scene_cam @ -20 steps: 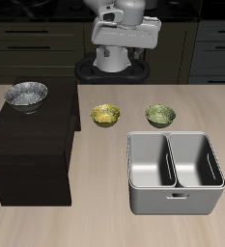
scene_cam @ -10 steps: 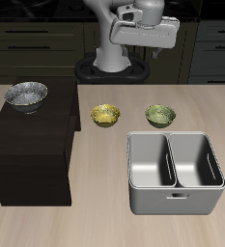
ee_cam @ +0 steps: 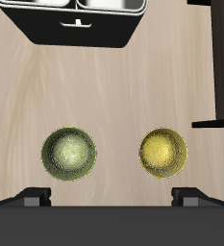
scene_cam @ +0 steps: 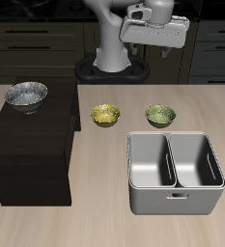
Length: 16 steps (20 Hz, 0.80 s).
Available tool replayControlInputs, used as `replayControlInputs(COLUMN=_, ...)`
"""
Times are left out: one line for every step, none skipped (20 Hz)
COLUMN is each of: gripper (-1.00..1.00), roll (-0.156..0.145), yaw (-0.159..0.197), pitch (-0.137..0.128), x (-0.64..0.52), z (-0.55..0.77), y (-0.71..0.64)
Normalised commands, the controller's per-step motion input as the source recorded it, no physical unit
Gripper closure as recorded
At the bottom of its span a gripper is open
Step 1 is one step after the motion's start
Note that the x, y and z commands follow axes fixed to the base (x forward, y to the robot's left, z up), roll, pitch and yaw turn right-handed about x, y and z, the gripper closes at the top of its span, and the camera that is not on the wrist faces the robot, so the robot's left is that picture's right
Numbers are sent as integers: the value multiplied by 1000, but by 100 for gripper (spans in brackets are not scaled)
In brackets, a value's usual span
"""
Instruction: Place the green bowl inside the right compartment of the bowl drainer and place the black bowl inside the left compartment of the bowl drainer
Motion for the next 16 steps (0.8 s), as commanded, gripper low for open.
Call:
replayControlInputs(gripper=-100, roll=23, yaw=-48, pitch=-1, x=-8, z=-35, y=116)
replayControlInputs(gripper=-100, roll=-7, yaw=-75, pitch=39, x=8, z=-73, y=22)
replayControlInputs(gripper=-100, roll=15, yaw=-33, pitch=6, x=8, z=-26, y=23)
replayControlInputs(gripper=-100, roll=-68, yaw=21, pitch=-54, x=21, z=-36, y=-141)
replayControlInputs(gripper=-100, roll=0, yaw=0, pitch=0, x=34, z=11, y=-116)
replayControlInputs(gripper=-100, roll=-24, yaw=-14, pitch=-30, x=0, z=-48, y=-31)
replayControlInputs(gripper=-100, roll=22, yaw=-26, pitch=24, x=106, z=-71, y=-295)
replayControlInputs(gripper=-100, roll=-51, yaw=-56, pitch=31, x=67, z=-123, y=-204)
replayControlInputs(gripper=-100, roll=26, yaw=7, pitch=-22, x=21, z=-13, y=-89)
replayControlInputs(gripper=-100, roll=-142, yaw=-23, pitch=-90, x=72, z=-86, y=-323)
replayControlInputs(gripper=-100, roll=15, yaw=-71, pitch=45, x=61, z=-199, y=-25)
replayControlInputs(gripper=-100, roll=35, yaw=-32, pitch=47, x=41, z=-233, y=-80)
replayControlInputs(gripper=-100, roll=0, yaw=0, pitch=0, x=10, z=4, y=-42)
replayControlInputs(gripper=-100, roll=-45, yaw=-37, pitch=-40, x=-10, z=-188, y=-95)
replayControlInputs(gripper=-100, roll=-7, yaw=-30, pitch=-42, x=44, z=-209, y=-124)
replayControlInputs(gripper=-100, roll=46, yaw=-91, pitch=37, x=22, z=-263, y=-57)
